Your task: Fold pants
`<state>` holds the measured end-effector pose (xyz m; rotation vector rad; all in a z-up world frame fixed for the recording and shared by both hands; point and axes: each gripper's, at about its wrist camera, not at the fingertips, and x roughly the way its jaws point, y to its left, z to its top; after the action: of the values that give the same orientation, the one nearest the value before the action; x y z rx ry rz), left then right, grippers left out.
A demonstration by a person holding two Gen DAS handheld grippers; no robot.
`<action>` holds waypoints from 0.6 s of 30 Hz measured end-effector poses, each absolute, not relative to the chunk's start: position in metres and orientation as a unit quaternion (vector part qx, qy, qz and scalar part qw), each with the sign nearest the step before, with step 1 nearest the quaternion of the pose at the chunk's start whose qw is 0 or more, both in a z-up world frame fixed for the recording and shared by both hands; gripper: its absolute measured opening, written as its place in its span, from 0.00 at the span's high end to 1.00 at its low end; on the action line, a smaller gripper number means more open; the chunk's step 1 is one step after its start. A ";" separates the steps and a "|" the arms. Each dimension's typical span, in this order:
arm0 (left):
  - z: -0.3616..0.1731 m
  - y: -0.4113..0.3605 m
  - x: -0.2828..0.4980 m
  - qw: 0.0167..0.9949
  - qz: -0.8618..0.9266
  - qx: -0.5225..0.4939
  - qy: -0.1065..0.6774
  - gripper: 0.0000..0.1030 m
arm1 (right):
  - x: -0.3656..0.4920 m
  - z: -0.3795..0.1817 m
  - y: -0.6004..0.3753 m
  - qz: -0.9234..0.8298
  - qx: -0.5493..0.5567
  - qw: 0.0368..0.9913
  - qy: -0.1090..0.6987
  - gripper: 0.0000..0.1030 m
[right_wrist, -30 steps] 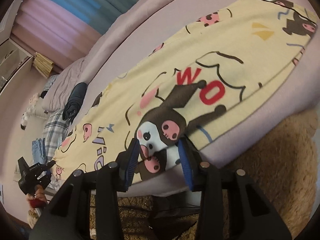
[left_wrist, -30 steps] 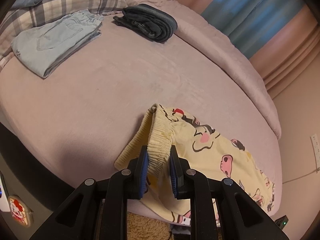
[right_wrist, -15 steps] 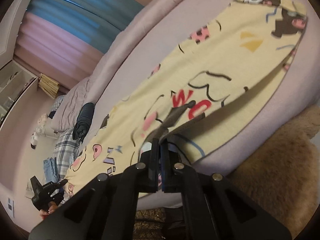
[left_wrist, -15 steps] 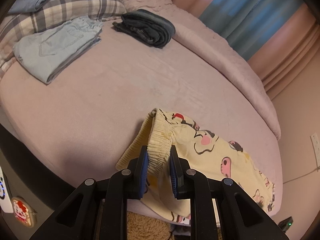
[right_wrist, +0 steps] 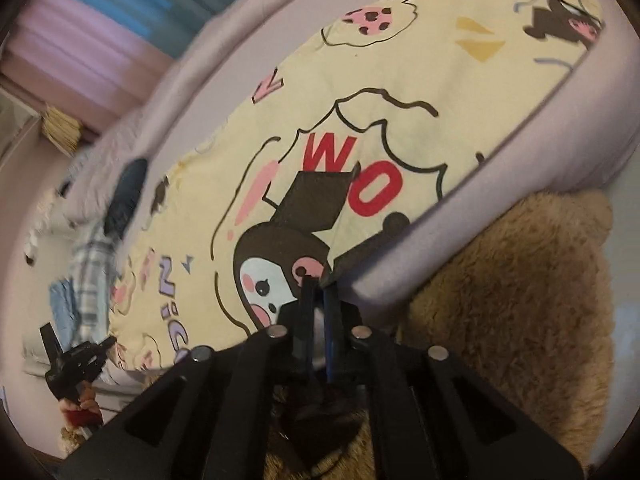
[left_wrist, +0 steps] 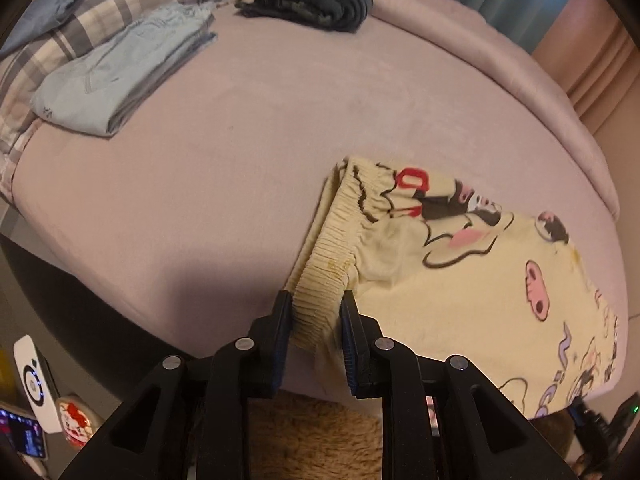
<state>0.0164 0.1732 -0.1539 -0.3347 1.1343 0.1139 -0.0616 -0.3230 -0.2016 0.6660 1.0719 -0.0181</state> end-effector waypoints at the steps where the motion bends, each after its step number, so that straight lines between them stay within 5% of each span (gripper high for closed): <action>1: -0.151 0.176 0.015 0.829 0.049 -0.162 0.533 0.75 | -0.059 -0.196 -0.322 -0.008 0.297 0.804 0.515 0.48; 7: -0.121 0.197 0.021 0.850 0.052 -0.168 0.497 0.58 | -0.025 -0.138 -0.299 0.034 0.196 0.840 0.505 0.41; 18: -0.148 0.184 0.092 0.841 0.021 -0.164 0.516 0.56 | 0.143 -0.126 -0.171 0.174 0.089 0.843 0.502 0.43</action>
<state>0.0917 0.1841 -0.1481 -0.3470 1.0895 0.0444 0.1435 -0.1714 -0.1257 0.1877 1.0602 0.3664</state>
